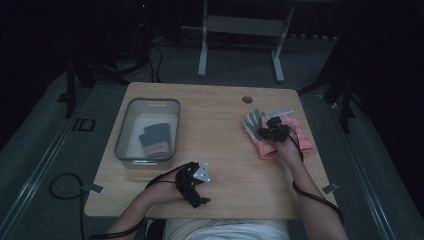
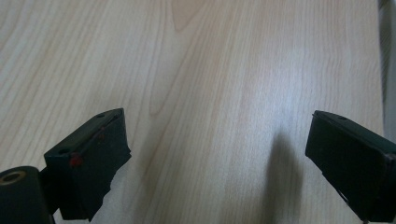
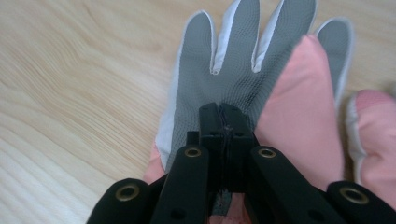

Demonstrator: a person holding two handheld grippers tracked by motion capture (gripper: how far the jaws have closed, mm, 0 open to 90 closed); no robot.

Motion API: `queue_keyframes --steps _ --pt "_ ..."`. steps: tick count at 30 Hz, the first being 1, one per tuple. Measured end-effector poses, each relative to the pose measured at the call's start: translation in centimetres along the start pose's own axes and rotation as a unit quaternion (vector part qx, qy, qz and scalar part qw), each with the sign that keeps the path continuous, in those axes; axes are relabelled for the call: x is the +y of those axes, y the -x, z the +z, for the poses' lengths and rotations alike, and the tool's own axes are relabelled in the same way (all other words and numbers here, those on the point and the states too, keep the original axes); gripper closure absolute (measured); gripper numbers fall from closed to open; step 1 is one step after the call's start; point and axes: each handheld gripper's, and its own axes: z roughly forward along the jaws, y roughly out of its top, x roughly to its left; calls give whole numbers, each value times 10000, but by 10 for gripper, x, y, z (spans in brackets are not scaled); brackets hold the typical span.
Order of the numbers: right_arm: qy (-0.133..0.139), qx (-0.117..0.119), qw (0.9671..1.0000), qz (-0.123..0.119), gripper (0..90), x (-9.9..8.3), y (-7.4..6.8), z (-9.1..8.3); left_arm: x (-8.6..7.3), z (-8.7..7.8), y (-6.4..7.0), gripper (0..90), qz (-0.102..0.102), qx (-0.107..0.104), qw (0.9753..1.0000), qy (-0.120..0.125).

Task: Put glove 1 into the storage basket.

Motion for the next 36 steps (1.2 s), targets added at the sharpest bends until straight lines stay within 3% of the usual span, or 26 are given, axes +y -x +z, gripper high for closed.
queue_keyframes --steps 4,7,10,16,20,22,24,25,28,34,36 --pt "273 -286 9990 206 892 6 -17 -20 -1 0 -1 55 -78 -39 10000 48" --pt "434 -460 9976 292 892 14 -34 -35 -3 -2 2 55 117 19 9999 -71" --pt "531 -576 9961 400 892 21 -52 -47 -6 -6 2 55 110 -10 9999 -40" --pt "542 -380 9944 828 893 20 -89 -58 -7 -12 2 55 94 -8 9996 270" --pt "465 -445 9927 1024 893 16 -106 -53 -6 -12 2 55 58 23 9991 417" --pt "453 -328 9901 1290 892 12 -112 -47 -6 -12 2 55 63 -7 9991 419" --pt "437 -315 9892 1364 892 11 -114 -45 -6 -12 2 55 63 -7 9991 419" --pt "460 -248 9869 1526 892 9 -122 -36 -6 -11 3 55 107 57 9991 403" --pt "404 -270 9874 1508 891 10 -130 -26 -8 -12 3 55 21 97 9989 456" --pt "327 -328 9847 1677 889 8 -141 -7 -11 -12 3 55 -57 25 9986 525" --pt "272 -321 9853 1655 885 8 -143 1 -13 -11 2 55 -60 108 9987 490"
